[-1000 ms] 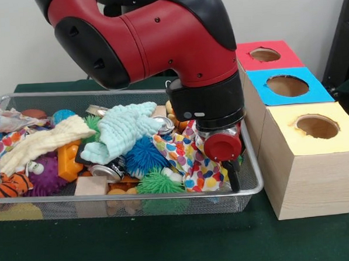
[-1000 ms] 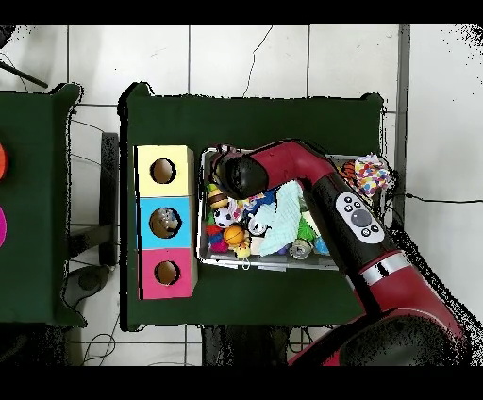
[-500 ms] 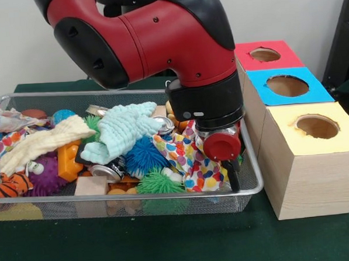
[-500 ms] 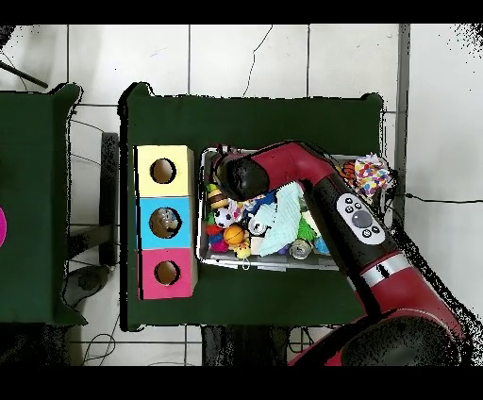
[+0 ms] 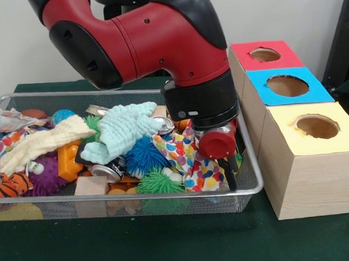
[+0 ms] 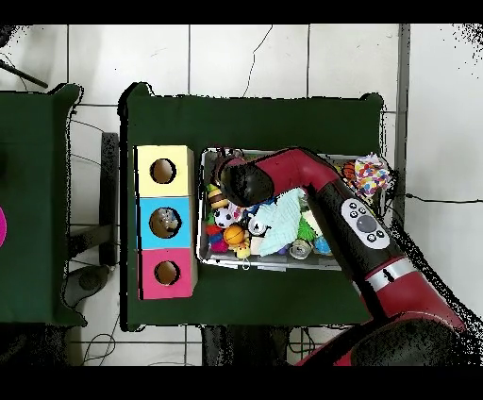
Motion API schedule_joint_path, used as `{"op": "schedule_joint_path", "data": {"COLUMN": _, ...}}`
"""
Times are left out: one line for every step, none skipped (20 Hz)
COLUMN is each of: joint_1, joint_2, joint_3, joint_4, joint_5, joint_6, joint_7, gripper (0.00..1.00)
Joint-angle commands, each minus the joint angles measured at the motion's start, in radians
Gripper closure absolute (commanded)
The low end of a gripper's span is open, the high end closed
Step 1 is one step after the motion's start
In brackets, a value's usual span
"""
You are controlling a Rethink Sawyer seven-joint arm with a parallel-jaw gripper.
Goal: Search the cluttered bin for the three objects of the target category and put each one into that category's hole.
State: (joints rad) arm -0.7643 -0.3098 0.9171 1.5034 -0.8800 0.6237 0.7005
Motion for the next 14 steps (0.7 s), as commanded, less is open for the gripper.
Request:
{"op": "schedule_joint_path", "data": {"joint_1": -0.037, "joint_2": 0.055, "joint_3": -0.075, "joint_4": 0.033, "joint_5": -0.081, "joint_6": 0.032, "joint_7": -0.242, "gripper": 0.00}}
{"op": "schedule_joint_path", "data": {"joint_1": -0.036, "joint_2": 0.056, "joint_3": -0.076, "joint_4": 0.036, "joint_5": -0.081, "joint_6": 0.029, "joint_7": -0.235, "gripper": 0.00}}
{"op": "schedule_joint_path", "data": {"joint_1": -0.036, "joint_2": 0.056, "joint_3": -0.077, "joint_4": 0.037, "joint_5": -0.084, "joint_6": 0.026, "joint_7": -0.233, "gripper": 0.00}}
{"op": "schedule_joint_path", "data": {"joint_1": -0.037, "joint_2": 0.059, "joint_3": -0.075, "joint_4": 0.035, "joint_5": -0.081, "joint_6": 0.028, "joint_7": -0.233, "gripper": 0.00}}
{"op": "schedule_joint_path", "data": {"joint_1": -0.039, "joint_2": 0.063, "joint_3": -0.073, "joint_4": 0.034, "joint_5": -0.079, "joint_6": 0.029, "joint_7": -0.236, "gripper": 0.00}}
{"op": "schedule_joint_path", "data": {"joint_1": -0.039, "joint_2": 0.063, "joint_3": -0.073, "joint_4": 0.033, "joint_5": -0.079, "joint_6": 0.031, "joint_7": -0.237, "gripper": 0.00}}
{"op": "schedule_joint_path", "data": {"joint_1": -0.036, "joint_2": 0.063, "joint_3": -0.075, "joint_4": 0.030, "joint_5": -0.078, "joint_6": 0.036, "joint_7": -0.237, "gripper": 0.00}}
{"op": "schedule_joint_path", "data": {"joint_1": -0.034, "joint_2": 0.062, "joint_3": -0.077, "joint_4": 0.027, "joint_5": -0.077, "joint_6": 0.041, "joint_7": -0.237, "gripper": 0.00}}
{"op": "schedule_joint_path", "data": {"joint_1": -0.033, "joint_2": 0.062, "joint_3": -0.076, "joint_4": 0.026, "joint_5": -0.076, "joint_6": 0.043, "joint_7": -0.240, "gripper": 0.00}}
{"op": "schedule_joint_path", "data": {"joint_1": -0.033, "joint_2": 0.063, "joint_3": -0.076, "joint_4": 0.025, "joint_5": -0.075, "joint_6": 0.046, "joint_7": -0.242, "gripper": 0.00}}
{"op": "schedule_joint_path", "data": {"joint_1": -0.032, "joint_2": 0.063, "joint_3": -0.076, "joint_4": 0.024, "joint_5": -0.074, "joint_6": 0.047, "joint_7": -0.243, "gripper": 0.00}}
{"op": "schedule_joint_path", "data": {"joint_1": -0.032, "joint_2": 0.064, "joint_3": -0.076, "joint_4": 0.023, "joint_5": -0.074, "joint_6": 0.048, "joint_7": -0.244, "gripper": 0.00}}
{"op": "schedule_joint_path", "data": {"joint_1": -0.032, "joint_2": 0.064, "joint_3": -0.076, "joint_4": 0.022, "joint_5": -0.073, "joint_6": 0.049, "joint_7": -0.245, "gripper": 0.00}}
{"op": "schedule_joint_path", "data": {"joint_1": -0.031, "joint_2": 0.065, "joint_3": -0.075, "joint_4": 0.021, "joint_5": -0.073, "joint_6": 0.050, "joint_7": -0.246, "gripper": 0.00}}
